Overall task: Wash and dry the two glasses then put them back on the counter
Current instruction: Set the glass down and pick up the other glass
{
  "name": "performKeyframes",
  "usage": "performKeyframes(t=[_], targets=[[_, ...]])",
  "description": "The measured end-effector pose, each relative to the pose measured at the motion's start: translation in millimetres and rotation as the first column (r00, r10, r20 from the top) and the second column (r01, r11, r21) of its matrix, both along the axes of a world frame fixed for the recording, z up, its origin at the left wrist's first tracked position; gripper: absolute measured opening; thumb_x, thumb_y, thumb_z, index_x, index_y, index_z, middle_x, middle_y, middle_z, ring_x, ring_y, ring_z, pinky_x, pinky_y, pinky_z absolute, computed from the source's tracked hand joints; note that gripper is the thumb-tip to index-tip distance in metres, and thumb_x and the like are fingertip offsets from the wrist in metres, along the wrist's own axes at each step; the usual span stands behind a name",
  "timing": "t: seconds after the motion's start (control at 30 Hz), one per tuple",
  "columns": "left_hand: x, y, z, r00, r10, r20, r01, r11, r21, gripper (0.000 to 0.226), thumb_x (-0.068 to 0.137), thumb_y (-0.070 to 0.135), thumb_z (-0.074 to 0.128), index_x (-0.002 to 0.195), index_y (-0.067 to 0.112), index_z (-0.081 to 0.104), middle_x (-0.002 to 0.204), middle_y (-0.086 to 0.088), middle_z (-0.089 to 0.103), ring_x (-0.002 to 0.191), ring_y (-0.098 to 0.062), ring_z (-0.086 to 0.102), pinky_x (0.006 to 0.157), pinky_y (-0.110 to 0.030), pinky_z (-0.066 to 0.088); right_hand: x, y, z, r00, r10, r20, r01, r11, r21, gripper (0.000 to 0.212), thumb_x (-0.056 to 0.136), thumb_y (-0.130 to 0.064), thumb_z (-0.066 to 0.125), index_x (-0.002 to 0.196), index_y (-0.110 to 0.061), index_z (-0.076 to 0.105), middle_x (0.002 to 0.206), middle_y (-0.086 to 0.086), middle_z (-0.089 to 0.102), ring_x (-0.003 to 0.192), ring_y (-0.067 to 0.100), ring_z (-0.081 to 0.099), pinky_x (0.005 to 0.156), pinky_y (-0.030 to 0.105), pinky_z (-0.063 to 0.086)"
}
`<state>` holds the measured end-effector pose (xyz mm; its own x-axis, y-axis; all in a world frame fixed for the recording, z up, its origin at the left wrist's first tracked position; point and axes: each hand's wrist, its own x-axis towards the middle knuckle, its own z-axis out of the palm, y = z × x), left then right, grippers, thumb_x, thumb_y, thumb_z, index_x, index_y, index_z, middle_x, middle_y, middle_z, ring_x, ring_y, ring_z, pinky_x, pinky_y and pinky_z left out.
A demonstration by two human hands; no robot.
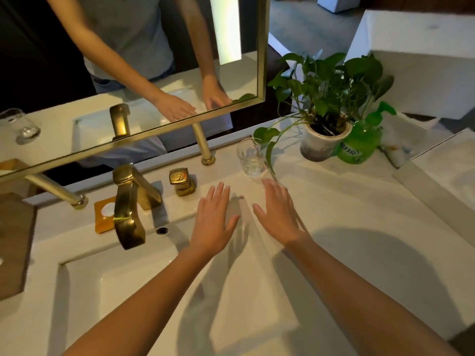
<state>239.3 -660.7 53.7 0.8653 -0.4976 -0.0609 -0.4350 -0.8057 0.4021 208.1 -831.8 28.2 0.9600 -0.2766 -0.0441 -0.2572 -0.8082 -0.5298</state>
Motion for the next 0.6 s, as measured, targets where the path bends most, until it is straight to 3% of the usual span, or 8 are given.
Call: performKeyframes(t=[0.1,0.23,0.4,0.6], targets=[[-29.4,29.8,-7.6,0.999,0.025,-0.019,-0.024,0.996,0.084,0.071,0.098,0.050,0.033,0.152,0.021,-0.001,0.162,-0.001,-0.008,0.148,-0.021,-0.011,0.121,-0.044,-0.002,-26.4,22.3,4.4,0.983,0.166,-0.076,-0.174,0.976,-0.128,0.064,0.098,-0.041,0.043,0.152,-0.020,0.017,0.162,0.005,0.009,0.149,0.025,0.006,0.120,0.043,0.009],[-66.6,71.9,-15.4,0.996,0.086,-0.002,-0.085,0.982,0.169,0.083,0.079,0.065,-0.001,0.150,0.022,-0.011,0.161,-0.001,-0.013,0.143,-0.016,-0.022,0.114,-0.040,-0.013,-57.1,56.7,10.8,0.914,0.374,-0.155,-0.401,0.889,-0.221,0.062,0.101,-0.043,0.035,0.154,-0.023,0.011,0.163,0.002,-0.001,0.150,0.024,-0.003,0.119,0.047,0.000],[-99.6,127.2,-21.0,0.984,0.177,-0.012,-0.172,0.968,0.180,0.100,0.065,0.081,-0.018,0.148,0.026,-0.015,0.156,0.003,-0.021,0.139,-0.015,-0.026,0.111,-0.039,-0.016,-80.4,102.6,14.2,0.851,0.477,-0.217,-0.519,0.825,-0.223,0.065,0.101,-0.047,0.031,0.154,-0.024,0.001,0.163,0.001,-0.011,0.149,0.023,-0.011,0.120,0.049,-0.002],[-133.1,184.3,-26.6,0.961,0.277,-0.025,-0.265,0.939,0.217,0.100,0.060,0.077,-0.030,0.145,0.024,-0.021,0.153,0.004,-0.028,0.138,-0.017,-0.031,0.110,-0.040,-0.019,-91.1,158.2,9.5,0.775,0.592,-0.222,-0.630,0.749,-0.204,0.068,0.100,-0.049,0.031,0.154,-0.022,0.000,0.163,0.001,-0.011,0.149,0.022,-0.012,0.119,0.047,-0.005]])
